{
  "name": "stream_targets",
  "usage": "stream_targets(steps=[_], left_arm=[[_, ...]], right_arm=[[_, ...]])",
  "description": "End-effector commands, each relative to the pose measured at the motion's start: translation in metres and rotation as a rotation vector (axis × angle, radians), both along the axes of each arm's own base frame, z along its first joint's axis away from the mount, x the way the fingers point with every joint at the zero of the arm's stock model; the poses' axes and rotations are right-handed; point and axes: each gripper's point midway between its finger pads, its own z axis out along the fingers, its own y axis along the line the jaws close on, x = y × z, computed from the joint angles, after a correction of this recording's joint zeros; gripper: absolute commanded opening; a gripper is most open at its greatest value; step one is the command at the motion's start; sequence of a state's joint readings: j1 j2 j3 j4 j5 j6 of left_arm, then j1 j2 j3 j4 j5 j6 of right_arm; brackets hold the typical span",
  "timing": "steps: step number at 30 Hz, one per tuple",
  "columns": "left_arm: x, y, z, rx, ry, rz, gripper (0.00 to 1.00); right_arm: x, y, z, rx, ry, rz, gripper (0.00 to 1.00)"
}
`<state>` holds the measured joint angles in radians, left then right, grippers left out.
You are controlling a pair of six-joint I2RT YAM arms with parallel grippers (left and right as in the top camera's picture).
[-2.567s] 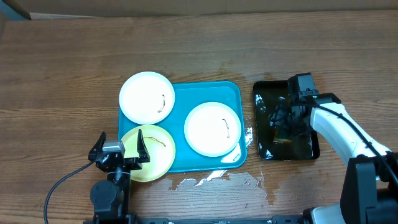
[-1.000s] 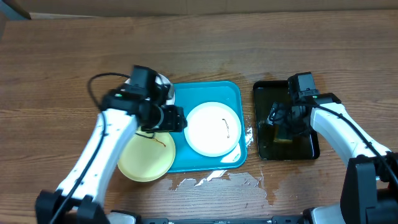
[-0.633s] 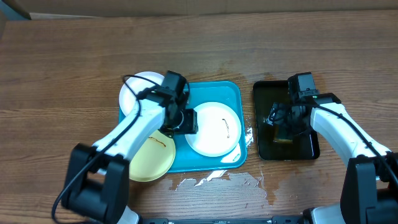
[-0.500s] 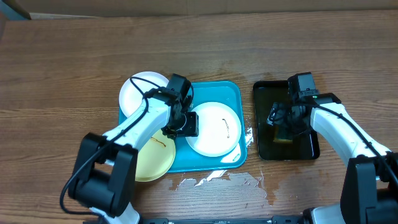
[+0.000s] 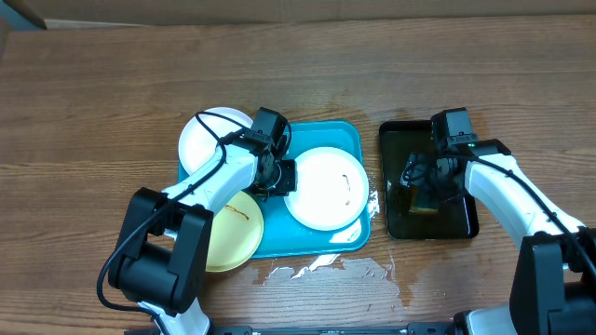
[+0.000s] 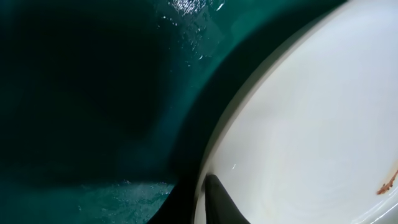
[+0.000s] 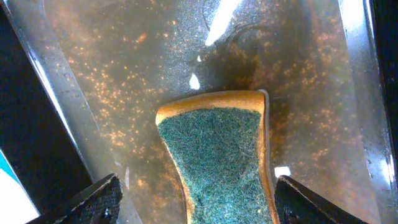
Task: Clean dirty plates on tray and stack at the side
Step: 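Reach the left gripper to the right white plate and grip its rim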
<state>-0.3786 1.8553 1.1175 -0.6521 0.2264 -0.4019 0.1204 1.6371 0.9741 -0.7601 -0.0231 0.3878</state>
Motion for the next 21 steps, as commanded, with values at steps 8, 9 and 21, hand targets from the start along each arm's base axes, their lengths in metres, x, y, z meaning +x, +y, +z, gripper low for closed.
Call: stream_targets(steps=[8,9,21], left_arm=[[-0.003,0.004,-0.006,0.026,0.015,0.006,0.2],[-0.003,0.004,-0.006,0.026,0.015,0.006,0.22],[-0.01,0.005,-0.007,0.031,0.047,0.005,0.5]], right_arm=[[-0.015,0.0,-0.021,0.003,0.011,0.008,0.75],[-0.015,0.001,-0.022,0.003,0.007,0.008,0.72],[-0.019,0.0,-0.03,0.004,0.001,0.008,0.63]])
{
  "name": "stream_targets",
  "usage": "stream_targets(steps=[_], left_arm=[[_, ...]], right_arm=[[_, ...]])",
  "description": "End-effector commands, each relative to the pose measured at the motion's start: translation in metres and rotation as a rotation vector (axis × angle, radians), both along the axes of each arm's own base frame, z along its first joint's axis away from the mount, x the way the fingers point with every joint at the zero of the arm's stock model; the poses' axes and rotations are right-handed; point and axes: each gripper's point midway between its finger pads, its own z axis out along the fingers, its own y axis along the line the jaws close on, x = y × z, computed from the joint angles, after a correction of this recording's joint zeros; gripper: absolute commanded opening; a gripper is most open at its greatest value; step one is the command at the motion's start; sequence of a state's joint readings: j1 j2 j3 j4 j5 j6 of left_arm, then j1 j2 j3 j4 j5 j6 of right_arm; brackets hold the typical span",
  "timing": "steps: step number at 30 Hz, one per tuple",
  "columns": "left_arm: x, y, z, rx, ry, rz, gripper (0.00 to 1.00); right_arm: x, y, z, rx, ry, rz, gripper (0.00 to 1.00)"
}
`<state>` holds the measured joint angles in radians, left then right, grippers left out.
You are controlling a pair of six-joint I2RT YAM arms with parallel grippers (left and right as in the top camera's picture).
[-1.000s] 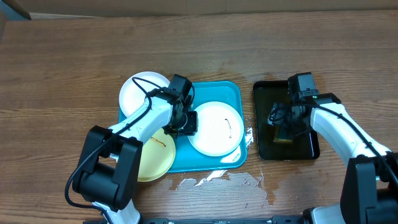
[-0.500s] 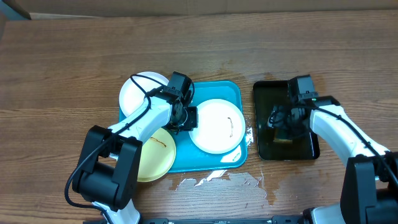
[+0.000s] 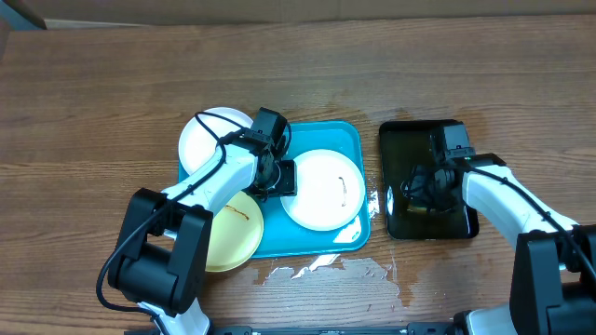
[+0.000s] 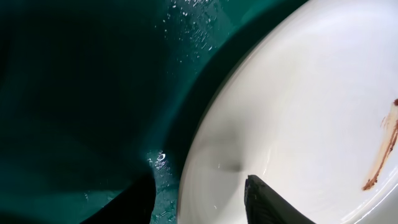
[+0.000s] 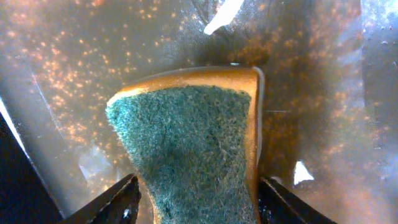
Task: Clean dirty plates on tray and stack at the side
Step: 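Reach the left gripper to the right white plate and grip its rim, then carry the sponge with the right gripper onto the held white plate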
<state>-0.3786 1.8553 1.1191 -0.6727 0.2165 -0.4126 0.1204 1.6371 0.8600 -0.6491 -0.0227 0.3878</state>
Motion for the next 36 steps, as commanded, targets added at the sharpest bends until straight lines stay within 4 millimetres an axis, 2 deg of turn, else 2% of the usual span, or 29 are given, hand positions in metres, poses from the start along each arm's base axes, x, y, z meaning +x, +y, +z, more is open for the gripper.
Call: stream_targets(steps=[1,3,7,8,9,10,12,16,18,21,30,34,36], left_arm=[[-0.007,0.002,-0.006,0.016,0.03,-0.007,0.5],[-0.008,0.002,-0.007,0.017,0.033,-0.007,0.49],[-0.008,0.002,-0.007,0.018,0.034,-0.007,0.48],[-0.008,0.003,-0.007,0.019,0.034,-0.007,0.47],[-0.008,0.003,-0.008,0.022,0.033,-0.006,0.47],[-0.008,0.003,-0.008,0.021,0.033,-0.007,0.46],[-0.008,0.003,-0.008,0.022,0.035,-0.007,0.46],[-0.008,0.003,-0.008,0.022,0.033,-0.007,0.47],[-0.006,0.003,-0.007,0.019,0.028,-0.007,0.47],[-0.006,0.002,-0.007,0.018,0.024,-0.006,0.47],[-0.002,0.001,-0.007,0.011,0.013,0.006,0.49],[0.0,0.0,-0.006,0.006,0.006,0.02,0.46],[0.001,0.0,-0.006,0.006,0.009,0.033,0.46]], right_arm=[[-0.005,0.002,-0.006,0.005,-0.007,0.008,0.63],[-0.004,0.002,-0.008,0.007,-0.015,0.008,0.57],[0.001,0.003,-0.007,0.009,-0.037,0.008,0.23],[0.002,0.003,-0.006,0.01,-0.042,0.008,0.17],[0.004,0.003,-0.005,0.01,-0.045,0.009,0.06],[0.005,0.003,-0.003,0.011,-0.049,0.009,0.04],[0.011,0.003,0.008,0.016,-0.055,0.005,0.04],[0.026,0.02,0.052,0.087,-0.086,0.105,0.04],[0.027,0.023,0.072,0.094,-0.083,0.131,0.04],[0.023,0.022,0.088,0.091,-0.051,0.129,0.04],[0.015,0.021,0.085,0.089,-0.013,0.119,0.04],[0.021,0.003,0.084,0.001,-0.032,0.036,0.04],[0.021,0.006,0.085,0.017,-0.032,0.035,0.04]])
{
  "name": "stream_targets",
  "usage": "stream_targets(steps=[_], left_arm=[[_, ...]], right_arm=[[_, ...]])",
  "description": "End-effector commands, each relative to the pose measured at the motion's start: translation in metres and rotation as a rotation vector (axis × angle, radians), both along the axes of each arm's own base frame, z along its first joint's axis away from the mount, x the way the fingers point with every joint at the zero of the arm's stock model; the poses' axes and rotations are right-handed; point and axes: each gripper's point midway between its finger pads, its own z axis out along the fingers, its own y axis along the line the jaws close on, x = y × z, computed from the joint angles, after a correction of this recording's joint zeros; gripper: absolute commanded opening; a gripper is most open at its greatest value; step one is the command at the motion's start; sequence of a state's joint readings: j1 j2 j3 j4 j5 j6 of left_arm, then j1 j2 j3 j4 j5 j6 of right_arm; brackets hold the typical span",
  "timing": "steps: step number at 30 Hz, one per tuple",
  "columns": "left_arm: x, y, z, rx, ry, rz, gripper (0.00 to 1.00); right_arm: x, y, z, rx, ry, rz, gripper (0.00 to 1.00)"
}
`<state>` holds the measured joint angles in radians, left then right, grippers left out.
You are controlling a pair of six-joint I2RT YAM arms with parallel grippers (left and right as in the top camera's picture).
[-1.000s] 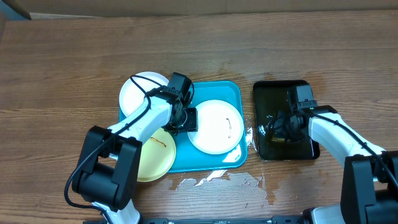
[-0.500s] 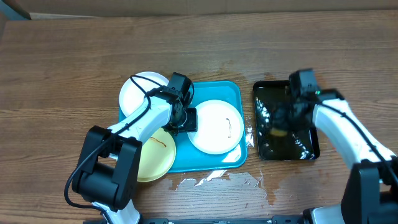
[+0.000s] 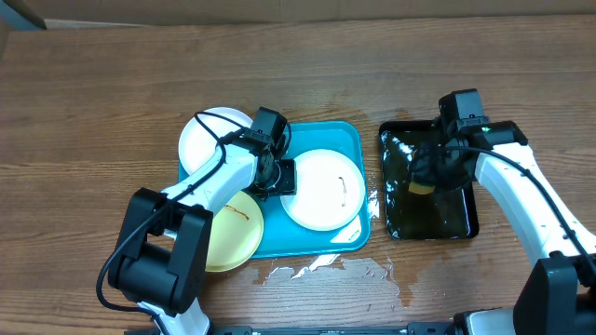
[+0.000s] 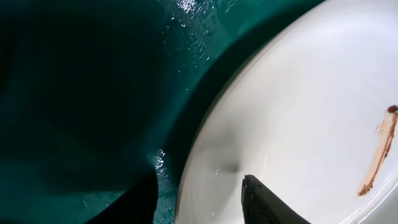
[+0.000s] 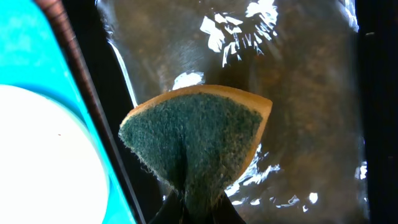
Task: Clean dirty plates on tray and stack at the side
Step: 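Carry the sponge with the right gripper onto the held white plate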
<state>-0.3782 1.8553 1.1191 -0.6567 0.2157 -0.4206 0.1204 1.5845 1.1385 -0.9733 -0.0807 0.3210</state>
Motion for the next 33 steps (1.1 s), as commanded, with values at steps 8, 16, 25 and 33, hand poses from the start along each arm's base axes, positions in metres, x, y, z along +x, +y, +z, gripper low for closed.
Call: stream_targets(steps=[8,16,25,33], left_arm=[[-0.002,0.001,-0.007,0.002,0.051,0.148,0.46],[-0.002,0.002,-0.007,0.002,0.07,0.239,0.28],[0.003,0.0,-0.007,-0.023,0.099,0.405,0.04],[-0.005,0.003,-0.008,-0.004,0.114,0.359,0.18]], right_arm=[[-0.001,0.025,0.01,0.14,-0.007,0.049,0.04],[-0.005,0.075,0.03,0.388,-0.065,0.291,0.04],[-0.017,0.122,0.017,0.253,-0.111,0.482,0.04],[-0.005,0.153,0.015,0.055,-0.249,0.546,0.04]])
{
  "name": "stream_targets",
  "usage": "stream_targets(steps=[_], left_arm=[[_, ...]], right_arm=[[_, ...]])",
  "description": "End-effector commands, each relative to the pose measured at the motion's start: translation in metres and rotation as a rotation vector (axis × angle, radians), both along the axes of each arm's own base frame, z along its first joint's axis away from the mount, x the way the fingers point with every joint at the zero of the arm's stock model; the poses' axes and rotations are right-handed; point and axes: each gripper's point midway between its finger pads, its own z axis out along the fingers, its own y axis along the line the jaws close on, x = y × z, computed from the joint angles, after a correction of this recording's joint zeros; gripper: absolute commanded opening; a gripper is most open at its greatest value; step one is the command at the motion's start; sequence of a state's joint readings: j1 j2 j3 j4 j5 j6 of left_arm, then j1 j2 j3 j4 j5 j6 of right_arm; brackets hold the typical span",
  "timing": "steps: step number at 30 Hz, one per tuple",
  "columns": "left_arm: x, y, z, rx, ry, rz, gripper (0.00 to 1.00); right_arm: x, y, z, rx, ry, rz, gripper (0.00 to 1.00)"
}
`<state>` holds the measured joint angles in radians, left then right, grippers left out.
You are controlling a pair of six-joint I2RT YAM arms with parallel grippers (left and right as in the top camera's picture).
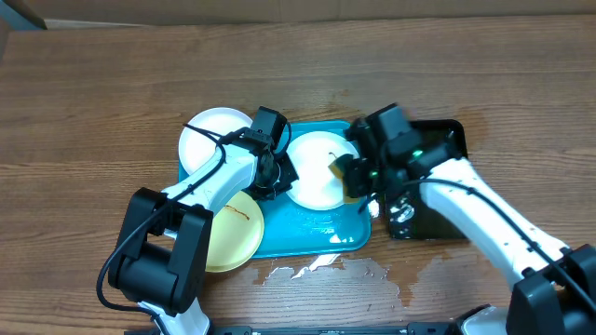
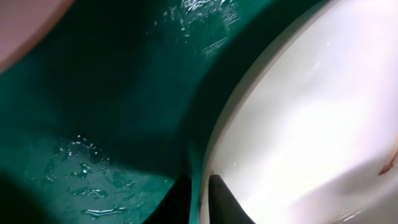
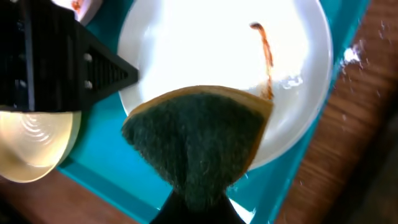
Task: Clean dirty plates on tray and stack at the side
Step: 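Carry the sponge with the right gripper onto the held white plate, then scrub the white plate with the sponge while the left gripper holds it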
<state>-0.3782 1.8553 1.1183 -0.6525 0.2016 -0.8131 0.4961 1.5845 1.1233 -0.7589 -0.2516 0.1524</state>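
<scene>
A white plate with a brown streak lies on the blue tray. My left gripper is shut on the plate's left rim, one finger above it and one below. My right gripper is shut on a green-faced yellow sponge, squeezed into a wedge, hanging over the plate's right half beside the streak. In the overhead view the sponge shows at the plate's right edge. Whether the sponge touches the plate cannot be told.
A second white plate sits at the tray's back left and a yellow plate with a brown mark at its front left. The black water tray stands right of the blue tray. Spilled water lies in front.
My right gripper has moved left with the sponge, from above the black water tray to over the white plate. My left gripper, open astride the plate's rim, has shut on it.
At first my right gripper stood open around the sponge lying in the water tray, then closer about it. Then it held the squeezed sponge above the water. Meanwhile the left gripper stayed at the white plate's left rim; now it grips it with the sponge over the plate.
</scene>
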Motion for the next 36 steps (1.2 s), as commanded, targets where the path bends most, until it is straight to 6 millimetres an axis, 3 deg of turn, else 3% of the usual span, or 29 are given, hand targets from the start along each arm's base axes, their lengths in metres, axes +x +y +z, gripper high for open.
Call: stream_targets(steps=[1,9,14,17,18,20,29,31,34,36], left_arm=[[-0.007,0.001,-0.007,0.014,0.023,-0.037,0.21],[-0.008,0.002,-0.008,0.025,0.008,-0.116,0.2],[-0.008,0.003,-0.008,0.031,0.0,-0.157,0.24],[-0.007,0.007,-0.009,0.054,-0.007,-0.16,0.32],[-0.007,0.007,-0.009,0.056,-0.007,-0.16,0.37],[-0.007,0.007,-0.009,0.055,-0.007,-0.16,0.38],[-0.009,0.008,-0.009,0.061,-0.01,-0.203,0.32],[-0.009,0.008,-0.009,0.061,-0.011,-0.203,0.25],[-0.009,0.008,-0.009,0.061,-0.01,-0.204,0.22],[-0.009,0.008,-0.009,0.061,-0.01,-0.203,0.21]], right_arm=[[0.014,-0.005,-0.002,-0.107,-0.103,-0.053,0.04],[0.027,0.009,-0.024,-0.153,-0.139,-0.036,0.04],[0.022,0.011,-0.047,-0.168,-0.076,-0.02,0.04],[0.019,0.012,-0.053,-0.165,-0.054,-0.012,0.49],[0.02,0.012,-0.054,-0.167,-0.057,-0.013,0.59],[0.021,0.013,-0.053,-0.167,-0.068,0.001,0.68],[0.009,0.012,-0.06,-0.204,-0.042,0.061,0.69],[0.004,0.013,-0.068,-0.229,-0.026,0.074,0.66],[0.002,0.011,-0.079,-0.275,-0.021,0.079,0.64],[0.0,0.011,-0.083,-0.29,-0.017,0.087,0.56]])
